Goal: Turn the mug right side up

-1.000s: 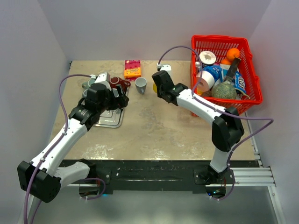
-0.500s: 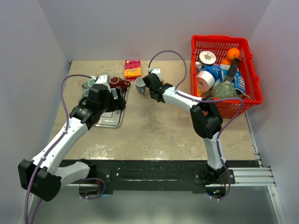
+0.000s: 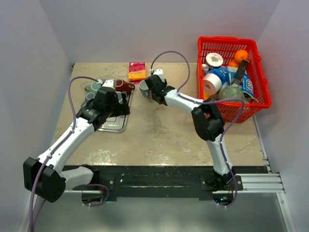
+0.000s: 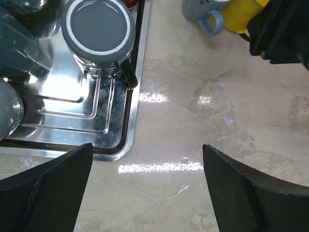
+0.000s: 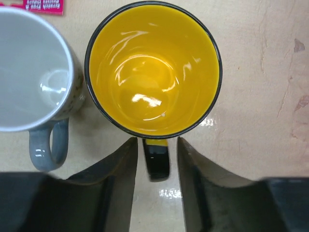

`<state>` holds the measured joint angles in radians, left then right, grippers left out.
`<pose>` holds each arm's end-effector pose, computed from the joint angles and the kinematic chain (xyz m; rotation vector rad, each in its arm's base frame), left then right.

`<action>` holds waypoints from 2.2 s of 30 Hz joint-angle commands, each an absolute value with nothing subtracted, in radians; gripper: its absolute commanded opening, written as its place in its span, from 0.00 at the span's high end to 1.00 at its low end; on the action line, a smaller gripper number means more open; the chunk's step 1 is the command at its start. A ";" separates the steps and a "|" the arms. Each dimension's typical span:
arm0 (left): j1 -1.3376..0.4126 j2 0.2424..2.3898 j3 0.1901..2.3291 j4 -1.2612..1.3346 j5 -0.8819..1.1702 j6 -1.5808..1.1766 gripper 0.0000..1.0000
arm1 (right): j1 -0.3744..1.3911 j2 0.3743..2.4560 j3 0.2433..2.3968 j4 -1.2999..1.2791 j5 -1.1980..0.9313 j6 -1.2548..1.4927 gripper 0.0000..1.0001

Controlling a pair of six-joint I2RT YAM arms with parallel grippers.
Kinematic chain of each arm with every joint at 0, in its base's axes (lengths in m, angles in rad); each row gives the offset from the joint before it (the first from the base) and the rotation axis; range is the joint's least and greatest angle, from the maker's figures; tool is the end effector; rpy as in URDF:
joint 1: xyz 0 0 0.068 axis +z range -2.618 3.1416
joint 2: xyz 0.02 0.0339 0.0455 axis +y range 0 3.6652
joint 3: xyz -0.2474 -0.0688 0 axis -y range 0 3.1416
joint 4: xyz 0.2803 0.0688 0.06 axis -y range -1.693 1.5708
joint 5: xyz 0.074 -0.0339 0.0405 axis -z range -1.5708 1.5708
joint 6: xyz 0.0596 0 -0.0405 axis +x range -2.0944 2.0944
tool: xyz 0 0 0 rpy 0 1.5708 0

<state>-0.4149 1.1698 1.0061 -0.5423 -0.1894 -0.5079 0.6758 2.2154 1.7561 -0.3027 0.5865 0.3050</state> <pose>0.2888 -0.1149 0.2688 -0.2053 2.2671 -0.2739 0.4388 0.3095 0.1554 -0.1243 2.1833 -0.1405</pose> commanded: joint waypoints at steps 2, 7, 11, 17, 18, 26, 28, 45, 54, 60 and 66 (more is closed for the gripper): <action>-0.414 1.210 1.040 -0.561 -0.232 -0.514 0.01 | 0.678 2.155 1.781 -0.221 0.654 0.322 0.41; -0.411 1.253 1.046 -0.589 -0.265 -0.538 0.01 | 0.676 2.067 1.767 -0.250 0.614 0.347 0.28; -0.408 1.298 1.049 -0.578 -0.250 -0.564 0.01 | 0.676 1.984 1.747 -0.340 0.577 0.391 0.01; -0.408 1.359 1.039 -0.499 -0.236 -0.630 0.01 | 0.675 1.771 1.605 -0.388 0.476 0.394 0.01; -0.408 1.367 1.037 -0.480 -0.251 -0.644 0.01 | 0.672 1.741 1.580 -0.388 0.460 0.400 0.01; -0.399 1.543 1.117 -0.463 -0.373 -0.753 0.07 | 0.669 1.488 1.375 -0.387 0.336 0.419 0.02; -0.397 1.584 1.160 -0.466 -0.374 -0.771 0.10 | 0.670 1.441 1.353 -0.394 0.328 0.419 0.03; -0.396 1.750 1.242 -0.436 -0.538 -0.885 0.34 | 0.670 1.318 1.262 -0.436 0.299 0.384 0.06; -0.396 1.792 1.284 -0.445 -0.583 -0.881 0.55 | 0.667 1.315 1.258 -0.443 0.296 0.367 0.06; -0.394 1.795 1.279 -0.434 -0.574 -0.864 0.73 | 0.664 1.310 1.250 -0.440 0.299 0.380 0.06; -0.393 1.790 1.259 -0.425 -0.568 -0.853 1.00 | 0.664 1.298 1.236 -0.446 0.293 0.402 0.06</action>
<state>-0.4004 1.7885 1.2400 -0.4870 -0.5282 -0.8536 0.6689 1.3449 1.2465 -0.4500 0.2958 0.3840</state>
